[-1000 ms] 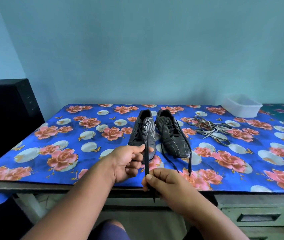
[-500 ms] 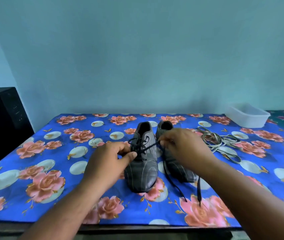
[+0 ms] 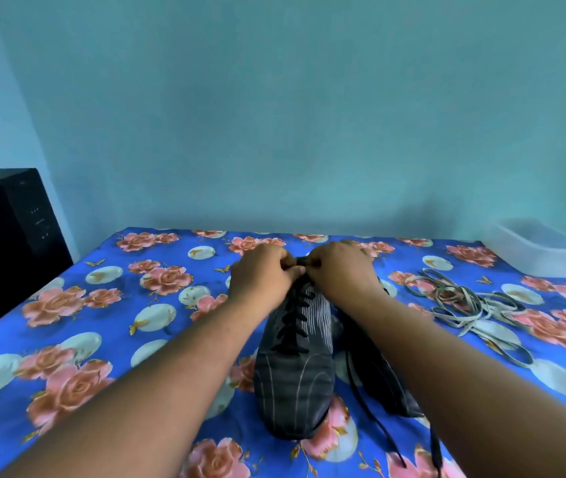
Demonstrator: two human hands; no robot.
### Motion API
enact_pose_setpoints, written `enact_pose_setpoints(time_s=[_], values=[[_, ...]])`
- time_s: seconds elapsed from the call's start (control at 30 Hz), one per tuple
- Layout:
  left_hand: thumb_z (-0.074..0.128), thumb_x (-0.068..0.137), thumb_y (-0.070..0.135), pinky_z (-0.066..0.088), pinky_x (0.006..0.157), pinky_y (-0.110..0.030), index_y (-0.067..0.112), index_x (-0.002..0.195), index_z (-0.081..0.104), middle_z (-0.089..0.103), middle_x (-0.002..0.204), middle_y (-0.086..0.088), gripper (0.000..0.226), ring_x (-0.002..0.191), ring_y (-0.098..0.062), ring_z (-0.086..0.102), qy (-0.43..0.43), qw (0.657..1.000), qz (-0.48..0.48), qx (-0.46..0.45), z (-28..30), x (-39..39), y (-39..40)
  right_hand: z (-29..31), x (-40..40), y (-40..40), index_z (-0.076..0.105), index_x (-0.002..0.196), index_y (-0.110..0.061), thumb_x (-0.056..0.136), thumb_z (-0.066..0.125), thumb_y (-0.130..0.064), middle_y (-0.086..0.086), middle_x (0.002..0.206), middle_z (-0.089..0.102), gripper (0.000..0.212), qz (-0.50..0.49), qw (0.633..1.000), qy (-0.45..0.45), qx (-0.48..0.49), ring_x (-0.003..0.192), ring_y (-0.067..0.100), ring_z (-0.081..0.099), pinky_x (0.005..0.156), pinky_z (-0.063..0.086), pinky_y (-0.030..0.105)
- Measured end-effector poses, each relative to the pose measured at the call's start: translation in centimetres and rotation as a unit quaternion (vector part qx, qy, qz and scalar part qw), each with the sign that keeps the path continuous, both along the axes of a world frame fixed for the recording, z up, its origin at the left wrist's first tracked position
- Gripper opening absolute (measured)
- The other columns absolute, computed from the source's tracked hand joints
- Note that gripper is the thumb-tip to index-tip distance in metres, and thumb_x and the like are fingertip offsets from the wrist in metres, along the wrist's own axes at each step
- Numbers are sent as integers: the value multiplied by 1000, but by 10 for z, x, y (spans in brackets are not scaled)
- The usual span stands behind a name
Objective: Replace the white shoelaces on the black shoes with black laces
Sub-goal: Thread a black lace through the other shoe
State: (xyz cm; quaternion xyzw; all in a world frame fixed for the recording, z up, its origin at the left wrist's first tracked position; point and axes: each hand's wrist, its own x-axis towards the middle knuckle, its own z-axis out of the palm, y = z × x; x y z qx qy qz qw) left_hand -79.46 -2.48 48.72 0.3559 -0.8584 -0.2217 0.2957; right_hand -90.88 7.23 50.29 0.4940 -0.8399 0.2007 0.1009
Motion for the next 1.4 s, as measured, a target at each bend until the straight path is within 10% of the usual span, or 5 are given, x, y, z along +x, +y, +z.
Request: enact_pose_setpoints(time_s=[0.23, 0.33, 0.5, 0.93, 1.4], values=[[54, 101, 47, 40, 103, -45, 30, 118, 72, 51, 140, -8, 30, 136, -32, 39, -164, 986, -23, -27, 4, -10, 0, 8, -15, 4, 50, 64, -20, 99, 42, -35, 8, 92, 52, 39, 14, 989, -87, 116, 105, 30, 46, 92, 36, 42], [49, 101, 47, 38, 103, -46, 29, 118, 72, 53, 143, -9, 33, 137, -30, 39, -207, 976, -18, -58, 9, -8, 4, 8, -14, 7, 69, 100, -25, 102, 39, -34, 7, 109, 54, 31, 57, 983, -46, 168, 118, 28, 45, 100, 33, 45], [68, 87, 60, 46, 86, -38, 30, 73, 66, 68, 86, 10, 33, 94, -20, 62, -122, 992, 6, -25, 12, -1, 1, 11, -12, 17, 70, 118, -37, 97, 59, -37, -6, 111, 71, 23, 36, 998, -36, 21, 110, 20, 61, 92, 48, 37], [73, 88, 22, 48, 74, -28, 27, 91, 75, 70, 85, 15, 5, 78, -3, 59, 168, 980, -88, -62, -20, 80, 97, -17, 23, 137, 75, 96, -27, 90, 69, -28, -8, 82, 73, 8, 16, 987, -13, -162, 75, 20, 64, 67, 51, 34], [55, 93, 34, 52, 86, -39, 32, 115, 63, 66, 115, 5, 23, 112, -20, 59, -33, 978, -177, -103, -76, 108, 208, -82, 97, 200, 69, 98, -28, 93, 51, -60, -4, 100, 71, 36, -138, 989, 28, 47, 104, 24, 63, 85, 44, 37]])
